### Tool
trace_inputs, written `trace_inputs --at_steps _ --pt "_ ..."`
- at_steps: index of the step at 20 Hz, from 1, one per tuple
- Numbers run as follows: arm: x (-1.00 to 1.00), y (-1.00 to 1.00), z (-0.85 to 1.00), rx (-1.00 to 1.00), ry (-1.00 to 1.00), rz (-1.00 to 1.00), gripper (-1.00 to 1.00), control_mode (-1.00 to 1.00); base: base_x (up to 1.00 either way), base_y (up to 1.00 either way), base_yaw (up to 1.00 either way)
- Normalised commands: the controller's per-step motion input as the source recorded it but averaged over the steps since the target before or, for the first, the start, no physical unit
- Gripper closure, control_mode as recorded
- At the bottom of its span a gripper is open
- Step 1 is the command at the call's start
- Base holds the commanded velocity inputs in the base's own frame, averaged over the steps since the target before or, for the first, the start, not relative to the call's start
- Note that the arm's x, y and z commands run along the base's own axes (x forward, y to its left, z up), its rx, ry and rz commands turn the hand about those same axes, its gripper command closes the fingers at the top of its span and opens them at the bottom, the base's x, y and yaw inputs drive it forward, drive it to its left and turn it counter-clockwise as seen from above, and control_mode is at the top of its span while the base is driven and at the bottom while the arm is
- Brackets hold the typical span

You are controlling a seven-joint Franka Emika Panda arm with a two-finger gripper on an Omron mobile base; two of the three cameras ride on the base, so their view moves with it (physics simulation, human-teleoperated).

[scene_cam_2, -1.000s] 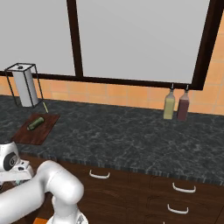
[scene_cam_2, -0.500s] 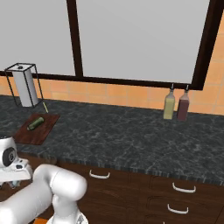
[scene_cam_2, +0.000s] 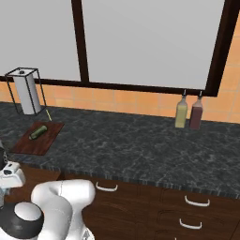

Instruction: Place the appropriate cutting tool for cutting the cucumber skin on the cutting board.

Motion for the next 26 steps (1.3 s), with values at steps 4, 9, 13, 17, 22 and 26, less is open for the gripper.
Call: trace_inputs --at_steps 4,9,13,17,22,26 --pt "0.10 0.00 1.00 0.07 -0.07 0.00 1.00 -1.00 0.00 0.00 0.00" --pt "0.47 0.16 0.80 0.02 0.00 0.00 1.00 -1.00 0.00 0.00 0.00" --pt "0.72 0.36 0.53 0.00 0.00 -0.01 1.00 -1.00 0.00 0.00 0.00" --pt "0.70 0.62 0.19 -0.01 0.00 -0.05 1.00 -1.00 0.00 0.00 0.00" --pt "0.76 0.52 0.00 -0.04 0.00 -0.14 1.00 -1.00 0.00 0.00 0.00" --pt "0.86 0.11 -0.07 -0.06 0.00 -0.29 1.00 -1.00 0.00 0.00 0.00"
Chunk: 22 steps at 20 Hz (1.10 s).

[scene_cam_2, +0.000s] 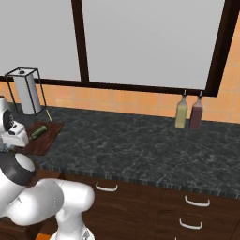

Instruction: Place the appropriate cutting tool for cutting the cucumber skin on the cutting board.

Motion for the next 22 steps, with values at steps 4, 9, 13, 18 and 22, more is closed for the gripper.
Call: trace_inputs --at_steps 4,9,13,18,22 --pt "0.80 0.00 -0.22 -0.05 0.00 -0.30 1.00 -1.00 0.00 0.00 0.00" --pt "0.63 0.00 -0.51 -0.03 0.00 -0.24 1.00 -1.00 0.00 0.00 0.00" --pt "0.57 0.00 -0.55 0.00 0.00 -0.18 1.00 -1.00 0.00 0.00 0.00" --pt "0.37 0.08 -0.45 -0.01 0.00 -0.10 1.00 -1.00 0.00 0.00 0.00" --pt "0.15 0.18 -0.41 -0.03 0.00 -0.01 1.00 -1.00 0.00 0.00 0.00"
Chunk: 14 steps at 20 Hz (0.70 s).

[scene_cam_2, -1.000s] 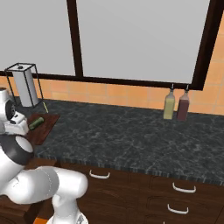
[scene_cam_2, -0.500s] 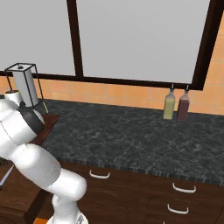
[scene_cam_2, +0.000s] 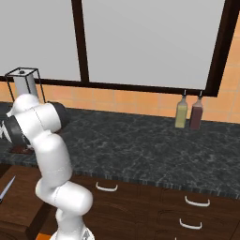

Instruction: Place the appropriate cutting tool for cutting the cucumber skin on the cutting board.

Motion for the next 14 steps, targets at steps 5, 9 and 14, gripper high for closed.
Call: trace_inputs --at_steps 5,9,14 --pt "0.05 0.10 -0.29 -0.02 0.00 0.00 -1.00 -1.00 0.00 0.00 0.00" --pt "-0.10 -0.04 0.08 0.00 0.00 0.00 -1.00 -1.00 0.00 0.00 0.00" --pt "-0.39 -0.30 0.42 0.00 0.00 0.00 -1.00 -1.00 0.00 0.00 0.00"
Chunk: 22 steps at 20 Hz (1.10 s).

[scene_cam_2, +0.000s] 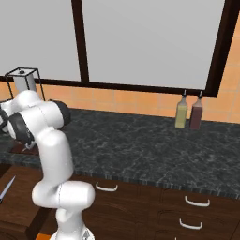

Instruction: Place the appropriate cutting tool for cutting the cucumber skin on the cutting board.

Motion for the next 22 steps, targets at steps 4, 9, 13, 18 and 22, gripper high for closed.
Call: trace_inputs --at_steps 4,9,13,18,22 --pt "-0.39 -0.48 0.41 0.00 0.00 -0.02 -1.00 -1.00 0.00 0.00 0.00" --pt "-0.24 -0.52 0.40 0.00 0.00 -0.02 -1.00 -1.00 0.00 0.00 0.00" --pt "-0.11 -0.67 0.27 0.00 0.00 -0.05 -1.00 -1.00 0.00 0.00 0.00" --pt "-0.01 -0.83 0.07 0.07 0.00 -0.09 -1.00 -1.00 0.00 0.00 0.00" --pt "0.00 -0.89 0.00 0.12 0.00 -0.10 -1.00 -1.00 0.00 0.00 0.00"
